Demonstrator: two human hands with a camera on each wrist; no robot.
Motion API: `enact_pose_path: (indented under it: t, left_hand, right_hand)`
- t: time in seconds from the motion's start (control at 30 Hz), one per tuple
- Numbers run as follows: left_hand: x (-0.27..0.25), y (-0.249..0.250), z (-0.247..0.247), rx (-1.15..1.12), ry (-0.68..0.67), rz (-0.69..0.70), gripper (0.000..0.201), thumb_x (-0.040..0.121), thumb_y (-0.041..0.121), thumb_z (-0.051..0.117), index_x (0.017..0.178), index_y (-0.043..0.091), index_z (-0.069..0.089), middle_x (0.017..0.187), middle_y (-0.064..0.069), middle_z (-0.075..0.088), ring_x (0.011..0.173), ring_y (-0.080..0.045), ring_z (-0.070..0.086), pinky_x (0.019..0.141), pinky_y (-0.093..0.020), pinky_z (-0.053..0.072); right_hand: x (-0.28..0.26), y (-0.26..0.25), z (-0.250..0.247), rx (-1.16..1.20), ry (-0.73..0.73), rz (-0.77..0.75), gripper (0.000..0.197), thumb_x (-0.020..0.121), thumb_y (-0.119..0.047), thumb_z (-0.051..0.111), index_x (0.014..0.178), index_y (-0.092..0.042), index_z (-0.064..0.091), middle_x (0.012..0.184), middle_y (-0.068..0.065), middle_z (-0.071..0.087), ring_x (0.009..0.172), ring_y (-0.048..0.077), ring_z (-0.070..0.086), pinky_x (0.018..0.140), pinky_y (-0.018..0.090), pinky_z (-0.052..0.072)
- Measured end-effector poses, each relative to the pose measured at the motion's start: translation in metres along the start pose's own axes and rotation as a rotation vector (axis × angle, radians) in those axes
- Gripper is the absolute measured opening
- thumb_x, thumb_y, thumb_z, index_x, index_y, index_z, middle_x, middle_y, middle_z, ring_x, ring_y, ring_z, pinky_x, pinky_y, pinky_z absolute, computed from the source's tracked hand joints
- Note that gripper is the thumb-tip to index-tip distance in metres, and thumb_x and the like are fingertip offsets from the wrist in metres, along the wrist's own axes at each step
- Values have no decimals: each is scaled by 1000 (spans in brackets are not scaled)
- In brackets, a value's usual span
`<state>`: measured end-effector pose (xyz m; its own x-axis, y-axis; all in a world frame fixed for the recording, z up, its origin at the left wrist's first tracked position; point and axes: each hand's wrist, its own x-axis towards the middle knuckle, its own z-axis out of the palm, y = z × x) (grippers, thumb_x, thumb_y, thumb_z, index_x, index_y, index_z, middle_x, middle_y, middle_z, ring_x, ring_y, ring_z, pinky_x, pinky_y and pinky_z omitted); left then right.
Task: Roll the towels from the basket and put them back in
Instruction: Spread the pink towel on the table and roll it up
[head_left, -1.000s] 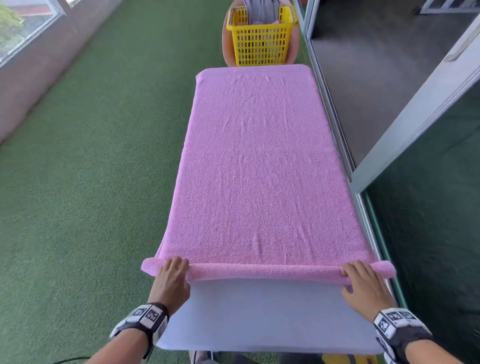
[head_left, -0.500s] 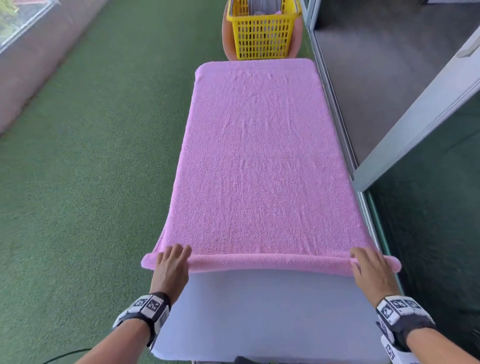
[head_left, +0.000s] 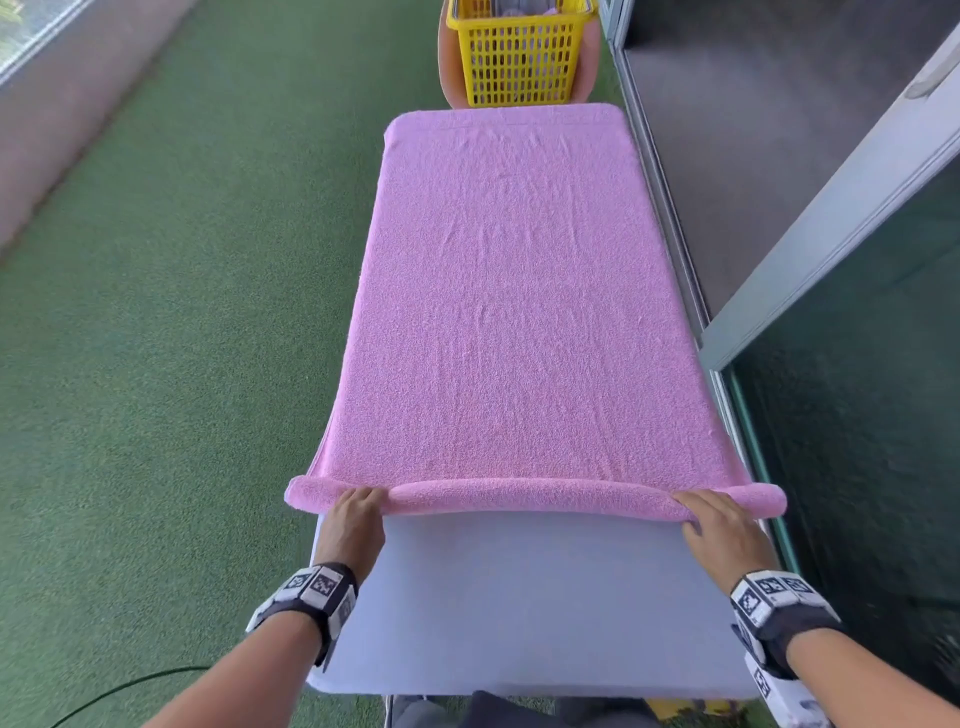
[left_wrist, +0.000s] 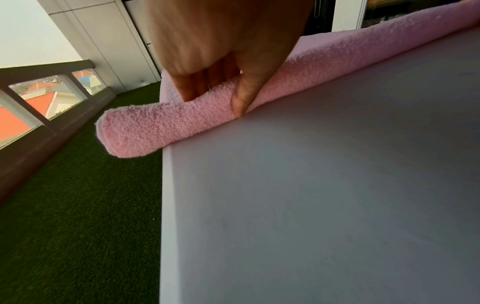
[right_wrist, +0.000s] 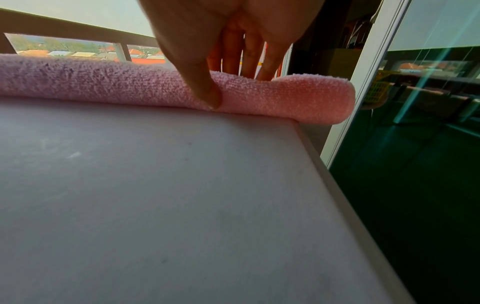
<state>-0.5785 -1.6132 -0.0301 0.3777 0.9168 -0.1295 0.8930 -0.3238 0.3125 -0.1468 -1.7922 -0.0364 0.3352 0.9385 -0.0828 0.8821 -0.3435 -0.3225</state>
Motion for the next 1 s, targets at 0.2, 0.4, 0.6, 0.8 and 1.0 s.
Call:
enact_pose_path:
  t: [0.2, 0.4, 0.6, 0.8, 1.0]
  left_hand:
    - [-54, -3, 11, -15, 29, 53, 35, 60, -16, 69, 86, 7, 67, 72, -2, 64, 65, -23, 59, 57, -33, 51]
    - [-116, -16, 26, -24, 12, 87, 17, 72, 2, 53, 82, 12, 62, 75, 2, 61, 69, -19, 55, 62, -34, 53]
    - [-143, -19, 29, -70, -7, 129, 15, 88, 22, 31, 82, 25, 44, 68, 10, 53, 57, -11, 46, 57, -25, 39]
    - [-143, -21, 41, -17, 173, 130, 40, 96, 13, 30, 124, 1, 56, 118, -20, 63, 109, -39, 61, 100, -55, 40]
    - [-157, -30, 46, 81, -16, 167, 57, 69, 11, 81, 121, 5, 59, 121, -14, 63, 115, -29, 59, 114, -42, 29]
  right_hand:
    - [-50, -1, 5, 19, -32, 58, 41, 72, 2, 70, 110, -13, 69, 108, 1, 68, 101, 23, 62, 92, 40, 50]
    - [-115, 0, 11, -13, -19, 45, 38, 66, 0, 69, 101, -13, 71, 100, 1, 69, 96, 25, 62, 88, 42, 48]
    - [-145, 6, 7, -152, -92, 1, 30, 76, -21, 50, 98, -22, 71, 98, -6, 70, 92, 20, 62, 91, 40, 35]
    - [-139, 9, 17, -82, 106, -52, 41, 93, -18, 39, 129, -9, 58, 131, 10, 59, 120, 30, 56, 107, 42, 28]
    - [-162, 11, 32, -138, -19, -56, 44, 82, -17, 61, 126, -14, 59, 133, 3, 58, 124, 23, 51, 112, 46, 28]
